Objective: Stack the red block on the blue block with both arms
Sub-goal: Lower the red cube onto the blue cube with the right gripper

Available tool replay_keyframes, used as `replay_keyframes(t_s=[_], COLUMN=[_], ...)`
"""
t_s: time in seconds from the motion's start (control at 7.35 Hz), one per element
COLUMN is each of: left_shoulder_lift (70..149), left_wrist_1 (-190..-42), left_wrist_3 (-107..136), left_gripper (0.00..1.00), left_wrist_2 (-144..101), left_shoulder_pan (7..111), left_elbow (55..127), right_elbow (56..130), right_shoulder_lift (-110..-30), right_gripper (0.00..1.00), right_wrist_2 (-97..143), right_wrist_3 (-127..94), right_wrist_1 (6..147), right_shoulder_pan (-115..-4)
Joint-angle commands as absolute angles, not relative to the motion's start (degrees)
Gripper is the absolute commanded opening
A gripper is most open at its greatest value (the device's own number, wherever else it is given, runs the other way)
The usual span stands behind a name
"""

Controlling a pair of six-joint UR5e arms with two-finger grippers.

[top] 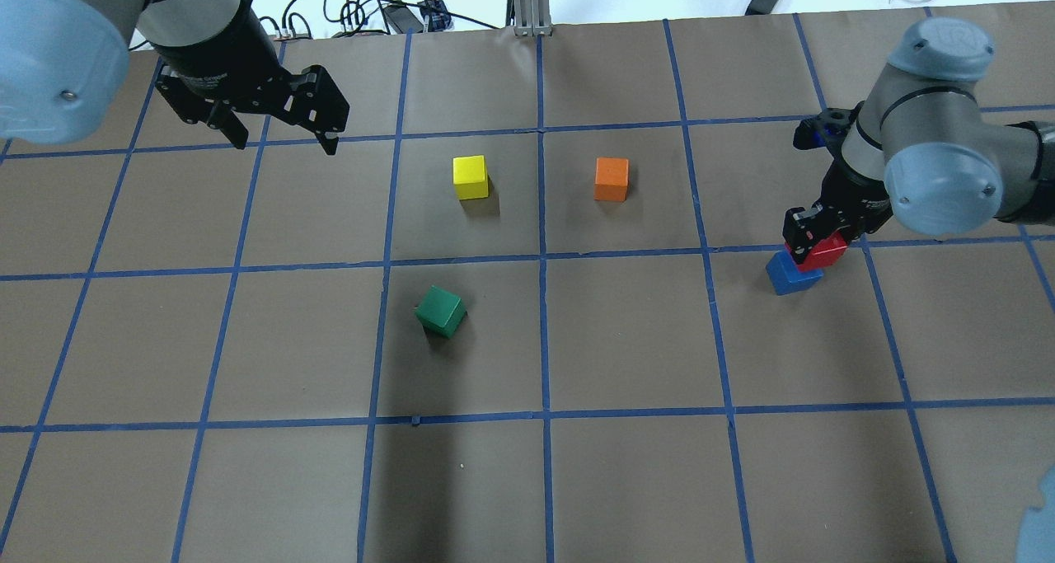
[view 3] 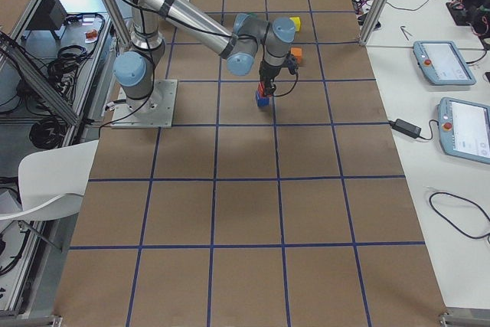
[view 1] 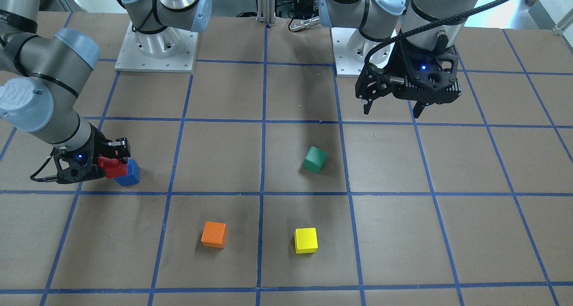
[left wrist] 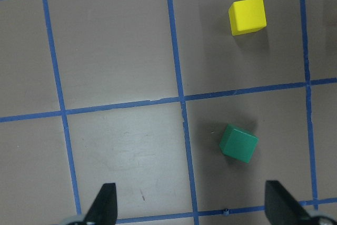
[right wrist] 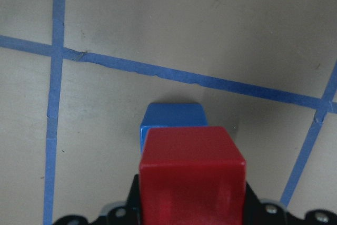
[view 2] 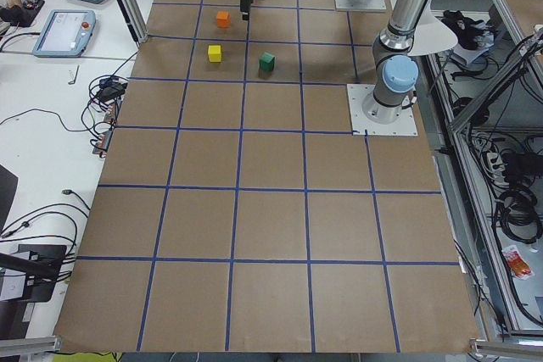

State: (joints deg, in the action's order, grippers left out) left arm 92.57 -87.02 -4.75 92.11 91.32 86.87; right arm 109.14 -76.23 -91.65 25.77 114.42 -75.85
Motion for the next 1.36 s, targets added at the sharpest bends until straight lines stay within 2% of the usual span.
replay_keyframes(t_s=[0.0, 0.27, 0.41, 0.54, 0.68, 0.82, 0.95, 1.22], left_shoulder_lift=[92.46, 92.55, 92.72, 92.46, 92.46, 92.46, 92.29, 92.55], left_wrist_1=[-87.10, -87.01, -86.92, -86.84, -86.84, -86.84, -86.84, -86.75], left_wrist_3=[-4.75, -4.83, -4.83, -4.75, -4.83, -4.83, -4.83, -4.75], left_gripper=[1.00, 1.00, 1.00, 1.00, 1.00, 1.00, 1.00, 1.00], left_wrist_2=[92.11, 92.11, 92.11, 92.11, 92.11, 92.20, 92.11, 92.11], left_shoulder_pan=[91.32, 91.32, 91.32, 91.32, 91.32, 91.32, 91.32, 91.32], left_elbow=[86.92, 86.75, 86.66, 86.75, 86.75, 86.84, 86.75, 86.49], right_elbow=[109.77, 109.95, 109.95, 109.95, 109.95, 109.86, 109.86, 109.51], right_shoulder_lift=[-76.03, -75.50, -75.50, -75.50, -75.50, -75.50, -75.59, -76.11], right_gripper=[0.00, 0.00, 0.09, 0.56, 0.78, 0.93, 1.00, 1.00], right_wrist_2=[-91.58, -91.58, -91.67, -91.76, -91.76, -91.76, -91.76, -91.76], right_wrist_3=[26.01, 25.93, 25.93, 25.93, 25.67, 25.58, 25.58, 25.49], right_wrist_1=[114.43, 114.43, 114.43, 114.43, 114.43, 114.35, 114.43, 114.35], right_shoulder_pan=[-75.85, -75.85, -75.85, -75.85, -75.85, -75.85, -75.85, -75.85])
